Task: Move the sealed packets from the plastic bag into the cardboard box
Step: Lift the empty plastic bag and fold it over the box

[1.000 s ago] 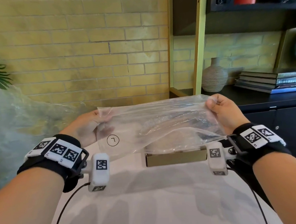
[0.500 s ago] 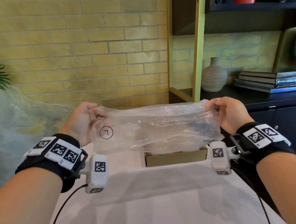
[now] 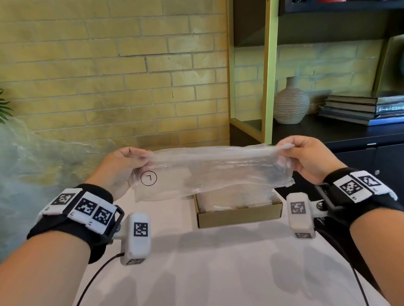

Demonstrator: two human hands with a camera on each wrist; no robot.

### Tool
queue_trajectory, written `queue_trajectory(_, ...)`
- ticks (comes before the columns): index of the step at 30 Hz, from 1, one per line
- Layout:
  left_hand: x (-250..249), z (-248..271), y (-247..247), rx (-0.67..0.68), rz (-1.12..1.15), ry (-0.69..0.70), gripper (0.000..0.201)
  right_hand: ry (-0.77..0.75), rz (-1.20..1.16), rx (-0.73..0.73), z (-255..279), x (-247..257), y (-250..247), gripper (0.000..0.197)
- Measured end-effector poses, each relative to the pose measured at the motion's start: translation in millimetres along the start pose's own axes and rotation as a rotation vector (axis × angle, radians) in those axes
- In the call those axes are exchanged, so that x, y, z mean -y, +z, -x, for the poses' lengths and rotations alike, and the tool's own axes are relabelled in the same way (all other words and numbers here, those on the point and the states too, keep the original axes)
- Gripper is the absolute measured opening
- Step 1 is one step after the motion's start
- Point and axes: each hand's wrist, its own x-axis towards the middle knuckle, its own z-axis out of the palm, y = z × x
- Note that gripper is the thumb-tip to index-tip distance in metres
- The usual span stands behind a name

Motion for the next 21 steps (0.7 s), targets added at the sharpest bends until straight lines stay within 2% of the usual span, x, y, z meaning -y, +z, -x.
queue_trajectory(3,1.5,-2.9,-0.6,-0.025,-0.019,-0.013,0.035,0.001,-0.082,-0.052,-4.2,-3.9,-0.7,0.05)
queue_trajectory(5,2.5,-3.3,-0.1,-0.028,-0.066,-0.041,0.039,0.012,-0.103,-0.05,-5.8,-5.5,0.7,0.059)
queue_trajectory(7,2.4,-2.9,-0.4,-0.022,-0.085,-0.059,0.04,0.042,-0.127,-0.066,-6.8,-4.0,3.4,0.056)
queue_trajectory(11,-1.3,2.4,-2.8,0.051,-0.022,-0.102,0.035,0.16,-0.223,-0.155,-6.3,1.3,3.5,0.023)
queue_trajectory(13,-2.5,5.2,-1.3,0.07,0.004,-0.107,0.028,0.146,-0.15,-0.148,-7.2,-2.9,1.0,0.008)
queue_trajectory(17,-0.7,4.2,6.1,-0.004,-0.145,-0.046,0.016,0.077,0.06,-0.063,-4.7,-6.6,-0.3,0.014)
queue_trajectory(21,2.3,-1.2,1.3,-0.058,-0.08,-0.013,0.035,0.068,0.057,-0.032,-6.3,-5.6,-4.3,0.031)
